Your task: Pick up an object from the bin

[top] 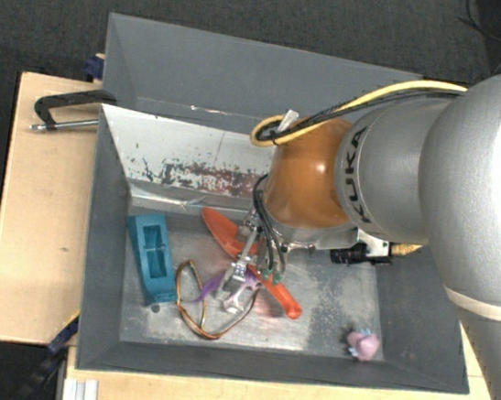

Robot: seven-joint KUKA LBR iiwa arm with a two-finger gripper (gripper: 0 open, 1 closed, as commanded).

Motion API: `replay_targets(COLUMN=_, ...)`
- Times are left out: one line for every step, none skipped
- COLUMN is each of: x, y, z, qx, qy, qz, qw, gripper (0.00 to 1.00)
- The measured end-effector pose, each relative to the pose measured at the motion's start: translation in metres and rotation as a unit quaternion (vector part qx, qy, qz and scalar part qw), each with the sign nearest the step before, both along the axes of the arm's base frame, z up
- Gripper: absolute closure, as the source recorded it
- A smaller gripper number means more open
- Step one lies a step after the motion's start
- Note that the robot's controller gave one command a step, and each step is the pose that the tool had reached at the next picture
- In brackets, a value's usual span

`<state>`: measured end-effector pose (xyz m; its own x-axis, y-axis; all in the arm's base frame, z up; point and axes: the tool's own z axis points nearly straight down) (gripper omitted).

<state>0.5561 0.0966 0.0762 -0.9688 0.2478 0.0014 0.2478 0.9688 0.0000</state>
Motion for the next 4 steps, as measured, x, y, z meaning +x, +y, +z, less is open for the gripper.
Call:
replay_targets(x=-0.0036, y=0.0044, z=-0.0016, qx=0.001, qy=-0.0052, qz=-0.099, qw=0.9951, gripper=0.0)
replay_targets(x=-0.001, y=0.0023, z=0.0001, qx=0.001, qy=-0.0039, qz=-0.012, qw=0.9999, gripper=0.0)
replay_targets(x=0.0009, y=0.0058, z=0.0034, qx=0.002, qy=-0.0081, qz=-0.098, qw=0.9952, gripper=1.0)
replay_targets(x=0.0009, y=0.0058, z=0.0034, qx=0.002, qy=-0.0081, qz=-0.098, qw=0.9952, gripper=1.0)
